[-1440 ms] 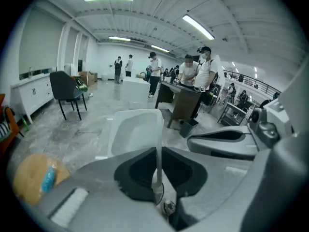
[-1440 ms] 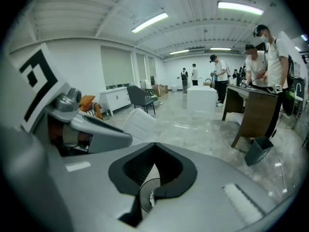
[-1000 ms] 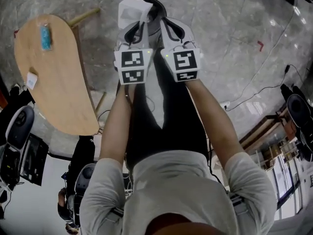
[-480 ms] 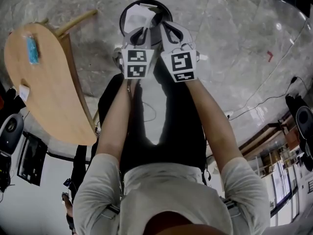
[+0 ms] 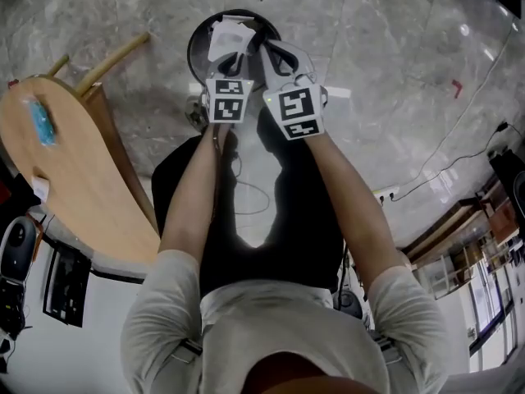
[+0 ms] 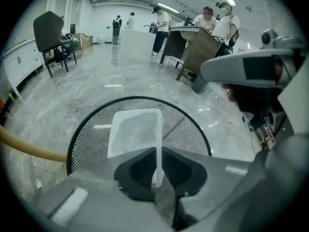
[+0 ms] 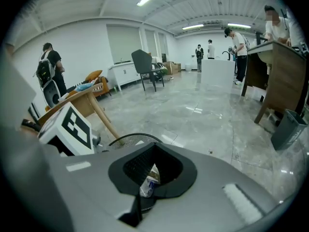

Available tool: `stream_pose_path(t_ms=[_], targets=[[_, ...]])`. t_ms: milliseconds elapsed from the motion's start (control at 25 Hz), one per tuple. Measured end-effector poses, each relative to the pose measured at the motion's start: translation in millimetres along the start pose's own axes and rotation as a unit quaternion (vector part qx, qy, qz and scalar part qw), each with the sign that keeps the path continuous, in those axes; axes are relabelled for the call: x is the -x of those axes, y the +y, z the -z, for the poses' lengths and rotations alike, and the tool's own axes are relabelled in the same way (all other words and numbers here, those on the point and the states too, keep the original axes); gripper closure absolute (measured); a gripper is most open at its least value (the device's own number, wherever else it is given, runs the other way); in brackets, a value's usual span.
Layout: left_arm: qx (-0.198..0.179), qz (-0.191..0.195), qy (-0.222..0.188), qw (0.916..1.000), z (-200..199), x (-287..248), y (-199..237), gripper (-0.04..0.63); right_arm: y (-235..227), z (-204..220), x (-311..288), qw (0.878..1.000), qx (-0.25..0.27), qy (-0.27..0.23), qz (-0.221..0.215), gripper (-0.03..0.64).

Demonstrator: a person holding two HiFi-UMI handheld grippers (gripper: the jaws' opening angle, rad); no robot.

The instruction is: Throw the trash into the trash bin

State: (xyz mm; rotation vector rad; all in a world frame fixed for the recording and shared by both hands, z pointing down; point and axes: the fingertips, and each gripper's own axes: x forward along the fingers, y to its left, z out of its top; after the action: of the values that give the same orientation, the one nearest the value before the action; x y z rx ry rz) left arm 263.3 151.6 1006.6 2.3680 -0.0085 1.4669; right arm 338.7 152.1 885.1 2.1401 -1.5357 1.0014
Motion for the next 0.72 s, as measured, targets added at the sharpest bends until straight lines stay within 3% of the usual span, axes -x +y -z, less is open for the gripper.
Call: stream_pose_path(t_ms=[200,480,720], targets=[[-0.012,0.007,0.016,0.9998,10.1,-24.7,10.3,0.54,1.0,6.9,-14.1,1.0,0.007,0.013,0.0,0.609],[0.009,0.004,-0.007,0.9999,2.7,-40.9,14.6,0.54,-3.3,9.6,-27.5,1.0,0.013,0.02,-0.005,0.609],[0.03,0.019,-0.001,0.9994,0.8,-34.1,8.4,0.529,-2.9,2.0,-24.6,1.0,0.013,0.014,-0.004,0.609]])
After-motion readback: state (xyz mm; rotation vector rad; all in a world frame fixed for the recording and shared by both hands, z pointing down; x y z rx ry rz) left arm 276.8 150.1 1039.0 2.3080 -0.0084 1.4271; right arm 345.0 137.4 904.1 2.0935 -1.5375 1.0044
